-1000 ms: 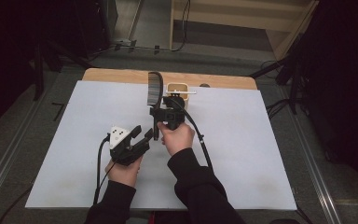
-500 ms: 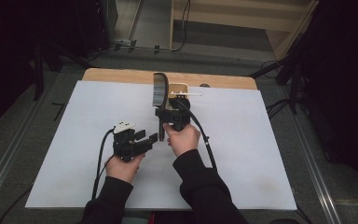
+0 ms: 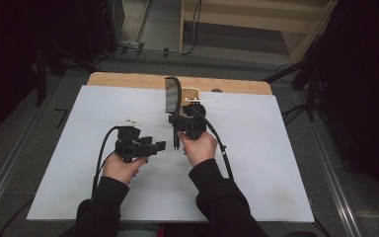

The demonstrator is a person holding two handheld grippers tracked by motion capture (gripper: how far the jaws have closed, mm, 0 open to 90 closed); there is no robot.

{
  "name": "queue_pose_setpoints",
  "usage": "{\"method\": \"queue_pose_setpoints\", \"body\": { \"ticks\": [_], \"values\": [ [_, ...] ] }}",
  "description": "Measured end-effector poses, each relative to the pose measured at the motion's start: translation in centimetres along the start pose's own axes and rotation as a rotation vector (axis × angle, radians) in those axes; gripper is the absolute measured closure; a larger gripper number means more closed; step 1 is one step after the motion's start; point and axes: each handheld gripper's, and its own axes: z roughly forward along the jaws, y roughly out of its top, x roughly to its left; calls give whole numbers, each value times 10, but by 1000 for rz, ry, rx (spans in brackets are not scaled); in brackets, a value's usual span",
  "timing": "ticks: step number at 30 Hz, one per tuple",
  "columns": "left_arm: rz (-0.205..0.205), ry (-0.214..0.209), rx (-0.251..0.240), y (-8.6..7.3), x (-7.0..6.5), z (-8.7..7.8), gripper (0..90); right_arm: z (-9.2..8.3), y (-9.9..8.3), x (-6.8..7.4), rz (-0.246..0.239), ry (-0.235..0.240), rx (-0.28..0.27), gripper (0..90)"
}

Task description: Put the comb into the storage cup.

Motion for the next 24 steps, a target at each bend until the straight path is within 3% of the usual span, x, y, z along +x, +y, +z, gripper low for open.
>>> {"method": "queue_pose_setpoints", "body": {
  "ticks": [8, 11, 17, 24],
  "values": [
    [33, -41, 65, -2, 2, 2, 369, -6, -2, -3, -36, 25, -32, 701],
    [53, -38, 83, -2, 3, 3, 352, -8, -3, -2, -71, 14, -49, 701],
    [79, -58, 116, -3, 5, 6, 352, -12, -2, -5, -82, 22, -55, 701],
    [185, -62, 144, -9, 6, 4, 349, -17, -2, -12, -75, 41, -63, 701]
  ]
}}
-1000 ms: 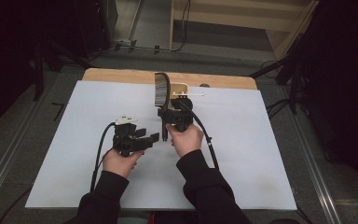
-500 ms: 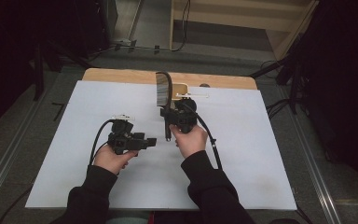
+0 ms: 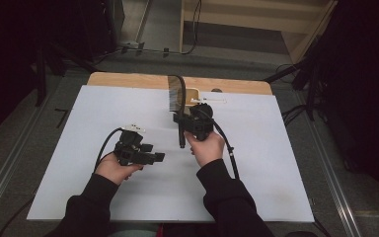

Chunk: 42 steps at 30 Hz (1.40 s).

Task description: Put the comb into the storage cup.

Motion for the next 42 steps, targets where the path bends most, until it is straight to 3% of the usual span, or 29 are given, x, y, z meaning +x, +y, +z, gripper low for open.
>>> {"method": "queue_pose_setpoints", "body": {
  "ticks": [2, 10, 18, 42],
  "values": [
    [27, 5, 7, -2, 1, -1, 323, 0, -1, -2, 7, 4, -4, 701],
    [74, -4, 19, -10, 7, -8, 322, -1, -1, -3, 2, 8, -7, 701],
    [64, -33, 5, -16, 14, -14, 294, -1, -2, -2, -3, 9, -5, 701],
    [60, -5, 10, -34, 19, -25, 285, -8, 4, -9, 7, -11, -37, 701]
  ]
}}
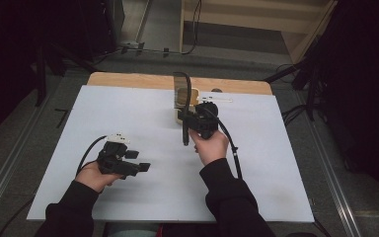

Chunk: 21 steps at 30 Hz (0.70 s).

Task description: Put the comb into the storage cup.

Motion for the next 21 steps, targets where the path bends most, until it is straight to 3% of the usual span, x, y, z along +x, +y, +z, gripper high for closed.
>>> {"method": "queue_pose_setpoints", "body": {
  "ticks": [21],
  "values": [
    [5, -1, 18, -5, 2, -3, 285, 1, 19, -6, 20, -16, -34, 701]
  ]
}}
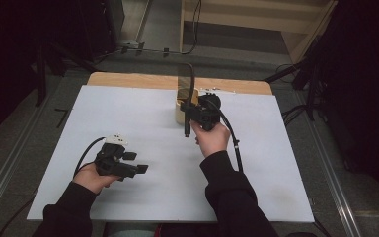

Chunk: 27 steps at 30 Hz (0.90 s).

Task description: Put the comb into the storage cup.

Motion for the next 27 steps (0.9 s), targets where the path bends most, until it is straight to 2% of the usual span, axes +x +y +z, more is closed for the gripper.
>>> {"method": "queue_pose_setpoints", "body": {
  "ticks": [15, 27],
  "values": [
    [-23, 13, -14, -3, 5, -5, 285, 5, 18, 3, -9, -15, -12, 701],
    [-41, 26, -20, -7, 7, -8, 286, 2, 37, -6, 33, -14, -35, 701]
  ]
}}
